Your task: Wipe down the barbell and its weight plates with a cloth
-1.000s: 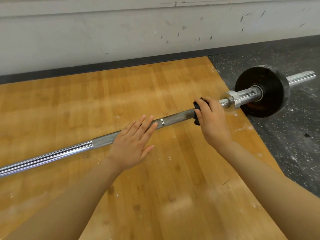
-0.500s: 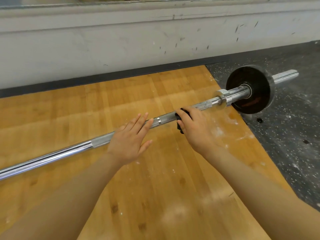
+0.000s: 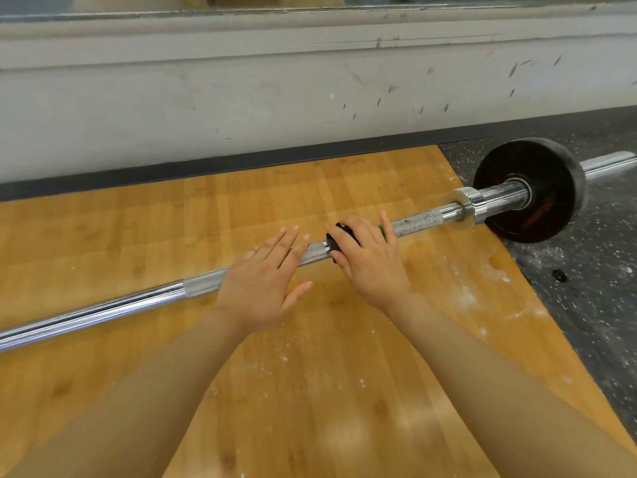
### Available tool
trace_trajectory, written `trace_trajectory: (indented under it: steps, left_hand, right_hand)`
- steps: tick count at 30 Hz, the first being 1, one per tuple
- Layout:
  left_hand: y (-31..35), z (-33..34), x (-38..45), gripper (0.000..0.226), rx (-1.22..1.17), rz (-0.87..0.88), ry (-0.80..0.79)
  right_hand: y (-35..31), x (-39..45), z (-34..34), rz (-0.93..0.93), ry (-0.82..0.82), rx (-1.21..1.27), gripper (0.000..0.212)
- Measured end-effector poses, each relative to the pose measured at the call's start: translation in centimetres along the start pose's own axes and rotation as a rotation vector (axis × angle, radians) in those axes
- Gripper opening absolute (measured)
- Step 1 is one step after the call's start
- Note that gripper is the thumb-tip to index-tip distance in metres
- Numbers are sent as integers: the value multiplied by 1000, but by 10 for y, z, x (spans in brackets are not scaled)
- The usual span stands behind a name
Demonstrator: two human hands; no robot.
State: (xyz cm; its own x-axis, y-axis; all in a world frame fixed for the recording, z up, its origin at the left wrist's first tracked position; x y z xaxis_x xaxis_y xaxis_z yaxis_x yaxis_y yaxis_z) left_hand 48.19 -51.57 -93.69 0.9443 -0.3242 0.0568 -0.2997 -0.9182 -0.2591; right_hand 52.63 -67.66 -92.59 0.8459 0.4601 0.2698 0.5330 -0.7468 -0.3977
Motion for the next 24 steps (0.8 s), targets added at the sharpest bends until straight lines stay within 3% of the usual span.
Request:
trace_trajectory:
  steps: [7, 12, 19, 24]
  left_hand:
    - [-6, 3, 9, 73, 5, -1, -2]
    - [-9, 5, 14, 75, 12, 1, -17]
    - [-11, 4, 17, 75, 24, -2, -13]
    - [-11, 3, 17, 75, 31, -8, -19]
  right_hand:
    - [79, 1, -37, 160, 70, 34, 37]
    - [79, 9, -35, 185, 114, 63, 31]
    - [29, 16, -6, -34, 120, 95, 33]
    - [46, 18, -10, -71, 50, 32, 37]
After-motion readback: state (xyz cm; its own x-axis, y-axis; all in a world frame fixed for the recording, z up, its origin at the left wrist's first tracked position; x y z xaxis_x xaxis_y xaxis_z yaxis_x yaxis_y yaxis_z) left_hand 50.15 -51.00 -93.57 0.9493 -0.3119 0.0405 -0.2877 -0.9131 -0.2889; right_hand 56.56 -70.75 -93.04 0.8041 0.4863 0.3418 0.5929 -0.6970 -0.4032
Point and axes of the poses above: each hand's wrist, its own x-axis towards the middle knuckle, its own z-axis out of the palm, y = z × x, the point moved 6 cm from there along x, towards the middle knuckle, and after that the axes turned 15 degrees about x, right-handed, at the moved point
